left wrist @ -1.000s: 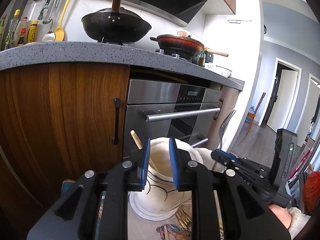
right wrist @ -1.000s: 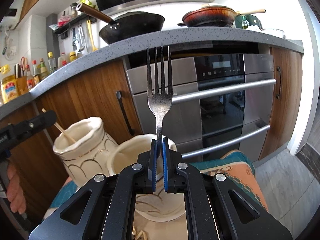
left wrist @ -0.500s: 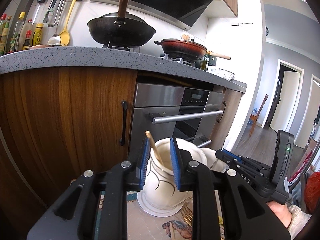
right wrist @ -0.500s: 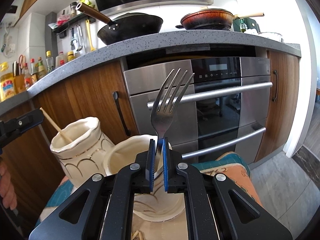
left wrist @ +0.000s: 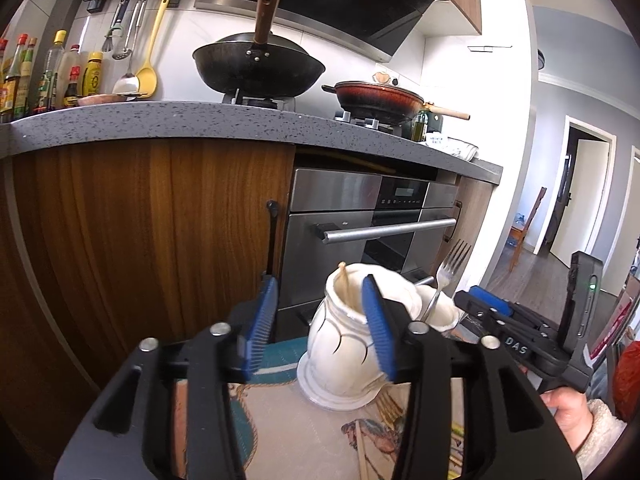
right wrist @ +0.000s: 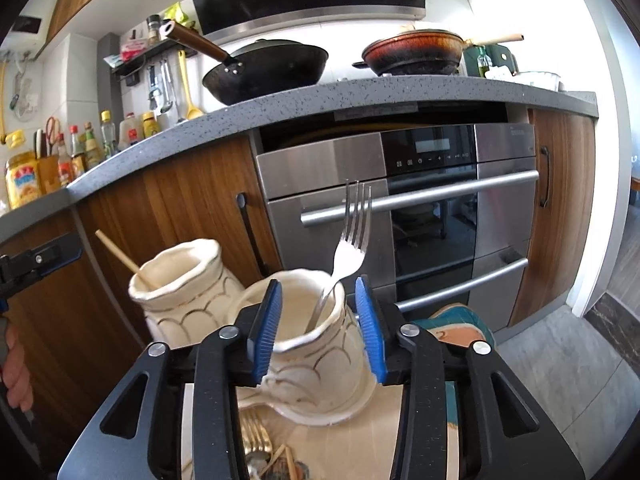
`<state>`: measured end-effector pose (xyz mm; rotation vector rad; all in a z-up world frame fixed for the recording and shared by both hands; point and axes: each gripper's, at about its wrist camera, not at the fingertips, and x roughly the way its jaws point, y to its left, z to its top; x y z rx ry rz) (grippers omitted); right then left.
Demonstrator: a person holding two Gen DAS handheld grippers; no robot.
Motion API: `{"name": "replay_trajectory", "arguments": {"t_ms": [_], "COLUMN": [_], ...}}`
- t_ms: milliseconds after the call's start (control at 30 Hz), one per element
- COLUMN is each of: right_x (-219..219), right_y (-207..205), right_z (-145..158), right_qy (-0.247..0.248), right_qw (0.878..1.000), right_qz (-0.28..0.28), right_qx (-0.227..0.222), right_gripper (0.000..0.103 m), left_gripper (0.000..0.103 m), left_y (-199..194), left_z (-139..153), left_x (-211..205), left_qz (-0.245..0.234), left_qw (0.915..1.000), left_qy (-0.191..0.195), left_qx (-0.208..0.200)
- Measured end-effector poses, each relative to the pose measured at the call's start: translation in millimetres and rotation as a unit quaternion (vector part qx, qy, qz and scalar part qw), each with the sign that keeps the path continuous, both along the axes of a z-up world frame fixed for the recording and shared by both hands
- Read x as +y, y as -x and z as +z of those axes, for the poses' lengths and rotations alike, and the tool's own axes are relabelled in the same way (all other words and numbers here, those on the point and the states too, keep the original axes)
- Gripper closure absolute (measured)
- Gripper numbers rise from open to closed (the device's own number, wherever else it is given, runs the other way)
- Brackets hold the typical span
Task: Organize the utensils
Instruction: 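Drop the chopstick into the tall holder cup while the right tool drops the fork into the small cup, then move both tools back over the remaining utensils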
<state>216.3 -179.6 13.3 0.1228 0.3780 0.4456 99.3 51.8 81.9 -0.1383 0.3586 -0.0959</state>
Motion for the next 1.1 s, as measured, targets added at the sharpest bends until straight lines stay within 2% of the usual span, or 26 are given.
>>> {"name": "replay_trajectory", "arguments": {"t_ms": [33,133,167,233,267,300,533,700,1100], "right_x": [-1,-4,-6,-11,-12,-15,-25,-27,-26], "right_y": [5,20,26,36,40,47,80,92,100], "right_z": [0,0,-1,-1,-2,-2,-7,-18,-46], "right_qy": [0.003,0.012,0.014,0.018,0.018,0.019,0.064,0.113,0.143], "right_qw": [1.000,1.000,1.000,1.000,1.000,1.000,0.998,0.993,0.985], "right_qz": [0.001,0.004,0.005,0.007,0.009,0.012,0.020,0.017,0.044], "right_qx": [0.000,0.001,0.002,0.007,0.009,0.011,0.020,0.033,0.086], "right_gripper": [0.058,0.047,0.045,0.033,0.030,0.024,0.010,0.008,0.006], "left_gripper": [0.054,0.041,0.034,0.020,0.010,0.005,0.006,0.006,0.006], "left_y": [2,11,14,19,23,26,31,35,32], "left_z": [-1,-7,-9,-15,-19,-23,-62,-82,-113], "left_x": [0,0,0,0,-1,-2,-13,-19,-40], "left_qz": [0.001,0.006,0.007,0.008,0.011,0.011,-0.002,-0.016,-0.049], "left_qw": [1.0000,0.9997,0.9996,0.9994,0.9991,0.9989,0.9928,0.9876,0.9713], "left_qy": [-0.002,-0.015,-0.018,-0.022,-0.025,-0.028,-0.058,-0.069,-0.094], "left_qx": [0.003,0.017,0.020,0.027,0.032,0.037,0.105,0.140,0.213]}}
